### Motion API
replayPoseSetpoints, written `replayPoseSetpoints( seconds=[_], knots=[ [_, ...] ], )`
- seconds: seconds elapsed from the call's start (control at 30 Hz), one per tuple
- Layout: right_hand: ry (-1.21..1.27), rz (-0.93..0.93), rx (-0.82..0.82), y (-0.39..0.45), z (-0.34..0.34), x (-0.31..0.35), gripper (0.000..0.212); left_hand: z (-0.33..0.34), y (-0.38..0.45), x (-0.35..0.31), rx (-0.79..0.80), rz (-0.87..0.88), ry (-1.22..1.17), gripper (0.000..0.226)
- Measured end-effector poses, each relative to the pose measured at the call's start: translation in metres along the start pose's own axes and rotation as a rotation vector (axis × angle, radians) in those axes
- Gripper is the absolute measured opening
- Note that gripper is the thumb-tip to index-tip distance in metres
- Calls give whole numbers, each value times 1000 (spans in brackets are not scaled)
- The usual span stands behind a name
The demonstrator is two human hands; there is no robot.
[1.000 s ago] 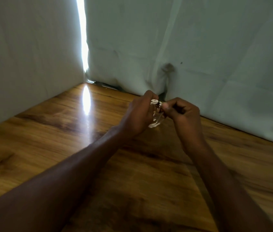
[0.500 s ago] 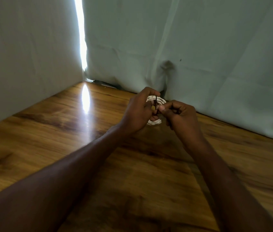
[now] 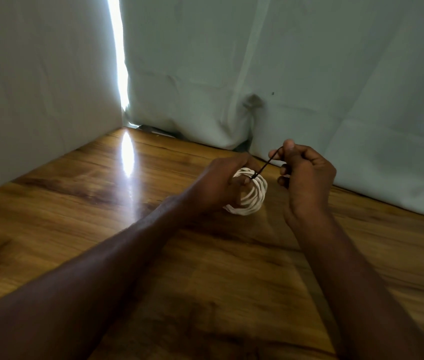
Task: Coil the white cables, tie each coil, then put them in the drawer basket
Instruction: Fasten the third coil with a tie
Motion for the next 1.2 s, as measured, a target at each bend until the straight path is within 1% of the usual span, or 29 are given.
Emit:
replayPoseSetpoints(
  seconds=[0.07,0.17,0.23,0.3,0.37,0.47,0.53,0.6,0.67,0.77,0.83,0.87,0.93,1.0,1.07,1.2],
  knots=[
    [20,109,-68,3,-7,-9,23,3,-1,-6,-35,24,-40,19],
    [162,342,-140,9,-14,-29,24,5,1,-6,-86,-38,-81,24],
    [244,469,-164,13,-17,-45,24,6,0,-9,-79,-16,-84,21],
    [311,532,-234,14,-22,-55,18,10,-1,-16,-45,24,-71,24],
    [340,517,-262,14,-25,-55,18,18,-1,-18,15,16,-87,27],
    [349,444,-298,16,-27,-42,23,25,0,-15,61,-51,-142,21],
    [384,437,-300,13,-23,-38,25,26,0,-12,54,-115,-218,21],
    [345,417,-331,8,-19,-34,24,26,-3,-11,31,-205,-317,18],
    [281,333,-354,4,-17,-28,23,27,-3,-10,26,-252,-337,16],
    [154,124,-315,2,-15,-12,24,32,-1,-12,87,-180,-264,13],
    [80,63,-283,1,-14,-4,23,33,0,-17,123,-82,-131,18],
    [57,56,-275,2,-14,-3,23,34,0,-19,131,-44,-78,20],
    [42,79,-281,4,-16,-6,24,31,-1,-24,110,-3,-53,19],
    [48,126,-322,5,-20,-14,25,28,0,-26,79,12,-60,17],
    [36,151,-352,5,-25,-20,29,27,0,-27,91,35,-20,18],
    [-29,80,-377,6,-26,-18,30,19,0,-33,110,78,18,19]
  ],
)
Point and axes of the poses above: each hand's wrist, its own y-axis towards the middle knuckle, its own z-axis out of the palm, x = y × z, the point moved 4 cm from there along y, towards the middle knuckle, and after that the axes turned 13 degrees about y, right-handed, at the moved point
